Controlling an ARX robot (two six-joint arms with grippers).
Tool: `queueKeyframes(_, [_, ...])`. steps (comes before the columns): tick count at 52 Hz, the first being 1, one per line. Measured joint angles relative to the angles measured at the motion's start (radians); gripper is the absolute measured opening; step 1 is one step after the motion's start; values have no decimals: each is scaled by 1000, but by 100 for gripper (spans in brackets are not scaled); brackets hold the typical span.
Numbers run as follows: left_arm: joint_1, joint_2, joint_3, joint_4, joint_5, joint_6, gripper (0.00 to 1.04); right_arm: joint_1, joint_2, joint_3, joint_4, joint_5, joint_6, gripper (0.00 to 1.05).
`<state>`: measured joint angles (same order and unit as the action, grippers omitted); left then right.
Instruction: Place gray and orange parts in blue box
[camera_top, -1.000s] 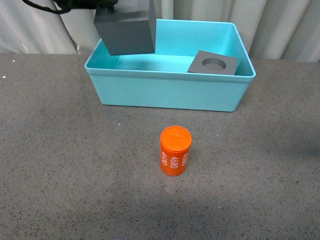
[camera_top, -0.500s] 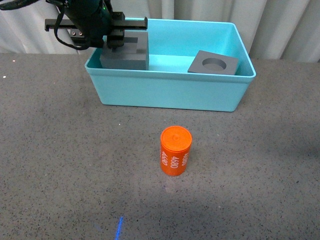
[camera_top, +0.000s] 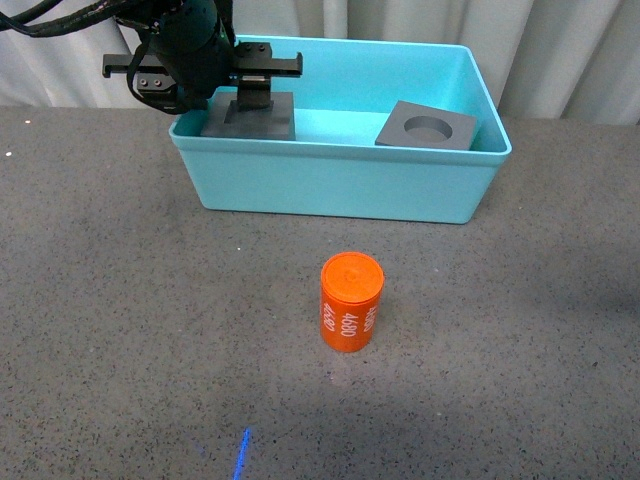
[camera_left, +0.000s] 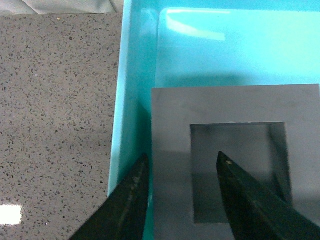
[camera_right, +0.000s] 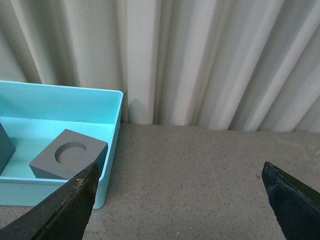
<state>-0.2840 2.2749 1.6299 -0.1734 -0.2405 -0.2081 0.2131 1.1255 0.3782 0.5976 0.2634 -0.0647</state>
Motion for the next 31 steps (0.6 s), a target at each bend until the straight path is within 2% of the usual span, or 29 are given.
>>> queueKeyframes(9, [-3, -90, -83, 82, -2, -11, 76, 0, 0, 0, 0, 0, 0, 95])
queueKeyframes(10, [-2, -121, -108, 110, -13, -11, 81, 0, 0, 0, 0, 0, 0, 95])
queueKeyframes(13, [-2, -166, -150, 169, -38, -1, 88, 0, 0, 0, 0, 0, 0, 95])
queueKeyframes(16, [2, -248, -224, 267, -23, 6, 99, 0, 0, 0, 0, 0, 0, 95])
queueKeyframes(21, [12, -384, -353, 370, 17, 3, 97, 0, 0, 0, 0, 0, 0, 95])
queueKeyframes(31, [32, -596, -618, 532, 26, 8, 98, 0, 0, 0, 0, 0, 0, 95])
